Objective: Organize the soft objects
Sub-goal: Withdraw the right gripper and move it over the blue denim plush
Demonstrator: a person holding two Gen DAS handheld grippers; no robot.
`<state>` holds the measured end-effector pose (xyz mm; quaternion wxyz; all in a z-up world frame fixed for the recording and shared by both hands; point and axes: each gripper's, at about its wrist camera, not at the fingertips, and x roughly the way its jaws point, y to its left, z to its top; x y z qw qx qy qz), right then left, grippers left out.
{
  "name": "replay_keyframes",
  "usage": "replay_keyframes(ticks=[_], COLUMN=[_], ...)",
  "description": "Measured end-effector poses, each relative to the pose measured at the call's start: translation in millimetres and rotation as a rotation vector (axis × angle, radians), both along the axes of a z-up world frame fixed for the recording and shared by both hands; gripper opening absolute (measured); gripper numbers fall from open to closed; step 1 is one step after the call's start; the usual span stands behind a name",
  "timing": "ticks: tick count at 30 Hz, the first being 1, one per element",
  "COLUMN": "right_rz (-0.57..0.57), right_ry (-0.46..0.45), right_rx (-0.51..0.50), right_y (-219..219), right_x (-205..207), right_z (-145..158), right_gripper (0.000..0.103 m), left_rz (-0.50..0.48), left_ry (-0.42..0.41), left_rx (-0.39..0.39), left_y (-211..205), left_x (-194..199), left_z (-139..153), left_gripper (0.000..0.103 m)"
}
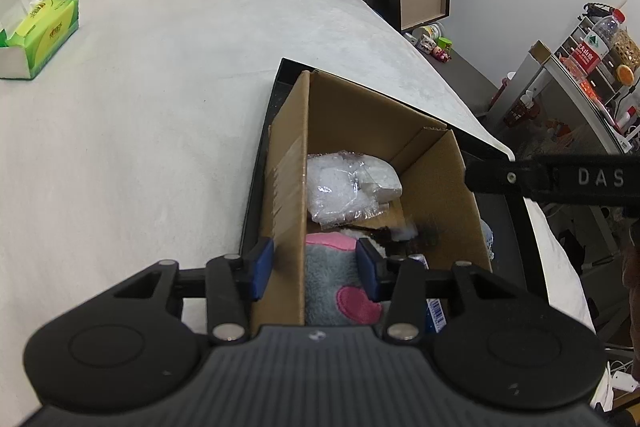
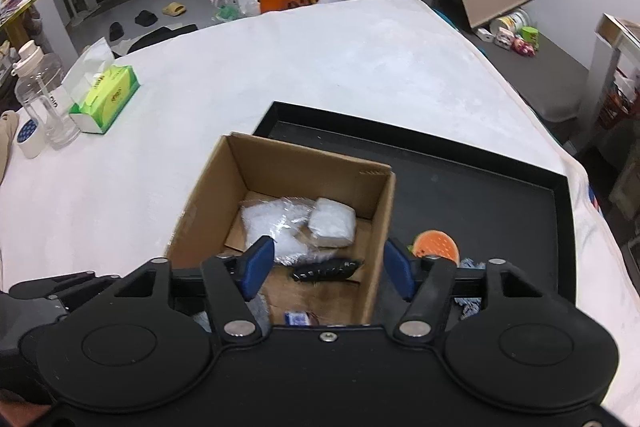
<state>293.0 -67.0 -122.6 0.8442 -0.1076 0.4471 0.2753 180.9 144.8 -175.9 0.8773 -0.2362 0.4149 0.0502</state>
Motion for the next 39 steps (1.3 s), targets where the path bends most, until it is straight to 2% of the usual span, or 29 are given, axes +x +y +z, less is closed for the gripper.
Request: replay_keyframes(ticks=[6,9,22,26,28,30,33,39], right_rz=[-0.033,-0.051,-0.09,-0.11,-0.122,-0.133,-0.146,-0.171], right_ry=[0.01,0.017,0.05,0.066,0.075,0.081,0.089,0.104], right_rx=[0.002,-0.001,0.001,-0.006,-0.01,-0.007,-0.007,0.006], right_y=[-18.0,-27.0,-53.6,-65.1,-71.0,-76.8,-84.5,-100.1], right_x=[1.5,2.8,9.7,13.7,16.8,19.5,24.9,38.2], right_z=[-2.0,-4.9,-19.5,-28.4,-33.5,-37.6,-43.7,-57.8], right_gripper=[0.064,0.064,0.064,0.064,0.064,0.064,0.064,0.062], left_rz=[0.027,0.035,0.031,0.027,0.029,0.027,0.025,0.024], left_ry=[0.01,0.014,0.051,0.068,0.075,0.074,0.076,0.077], left_rx=[-0.008,-0.009,0.022,0.048,0.044,0.046,0.071,0.101], left_y=[6.0,8.6,7.9,3.5,2.9,0.8,-4.5,-13.0], left_x=[-3.4,-4.5,-0.6,3.9,6.4,8.8,13.7,25.9], left_z=[0.1,-0.2,7.6,11.7,12.8,14.6,18.4,23.5], left_gripper=[0.022,0.017,0.014,0.018,0.023,0.039,0.056,0.067])
